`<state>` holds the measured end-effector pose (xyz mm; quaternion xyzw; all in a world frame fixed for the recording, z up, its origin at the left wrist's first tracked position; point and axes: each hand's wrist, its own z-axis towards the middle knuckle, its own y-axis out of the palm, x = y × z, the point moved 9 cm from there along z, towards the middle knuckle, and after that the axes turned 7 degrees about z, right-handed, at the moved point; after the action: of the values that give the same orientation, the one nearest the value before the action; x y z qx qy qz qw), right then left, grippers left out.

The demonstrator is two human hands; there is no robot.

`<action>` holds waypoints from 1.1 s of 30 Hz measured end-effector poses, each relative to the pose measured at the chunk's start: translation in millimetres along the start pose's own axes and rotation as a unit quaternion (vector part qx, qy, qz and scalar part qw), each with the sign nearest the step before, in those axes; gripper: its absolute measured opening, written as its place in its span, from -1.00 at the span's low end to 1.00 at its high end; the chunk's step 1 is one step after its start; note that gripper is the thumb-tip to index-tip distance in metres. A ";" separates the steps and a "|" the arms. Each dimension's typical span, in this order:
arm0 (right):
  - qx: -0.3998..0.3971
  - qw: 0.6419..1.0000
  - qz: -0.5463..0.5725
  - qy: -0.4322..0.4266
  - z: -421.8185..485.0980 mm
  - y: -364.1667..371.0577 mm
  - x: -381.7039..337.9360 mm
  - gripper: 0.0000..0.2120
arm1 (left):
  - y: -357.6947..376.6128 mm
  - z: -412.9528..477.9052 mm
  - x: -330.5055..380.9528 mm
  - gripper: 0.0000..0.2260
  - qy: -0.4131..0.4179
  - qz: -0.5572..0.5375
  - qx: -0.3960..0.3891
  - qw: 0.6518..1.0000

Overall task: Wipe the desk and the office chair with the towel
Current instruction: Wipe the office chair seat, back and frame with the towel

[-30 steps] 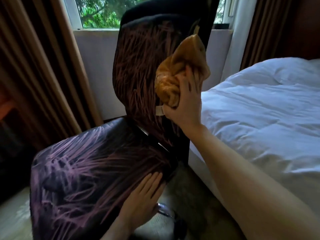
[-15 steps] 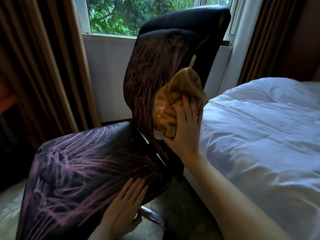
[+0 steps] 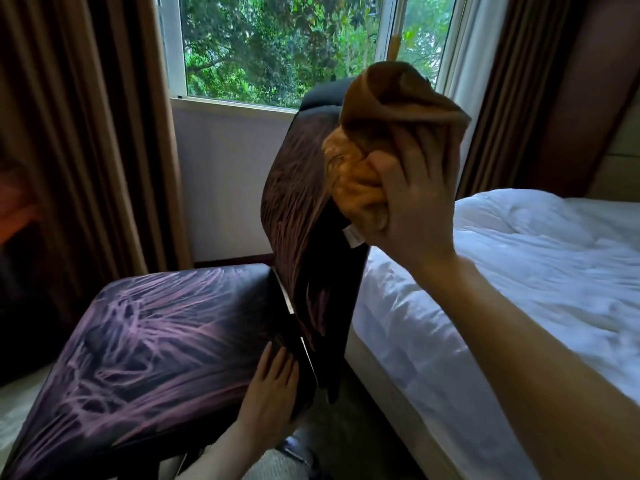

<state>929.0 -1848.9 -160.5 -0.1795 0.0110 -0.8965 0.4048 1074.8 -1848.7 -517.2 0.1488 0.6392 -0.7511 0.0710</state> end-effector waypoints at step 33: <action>-0.212 0.973 0.029 0.092 -114.0 60.3 -92.0 -0.74 | 32.3 -14.1 -8.0 -0.17 0.045 0.034 0.040 0.998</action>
<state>990.7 -1836.5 -305.8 -0.1778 0.2431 -0.8741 0.3810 1093.8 -1841.1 -547.0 0.2064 0.6058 -0.7659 0.0619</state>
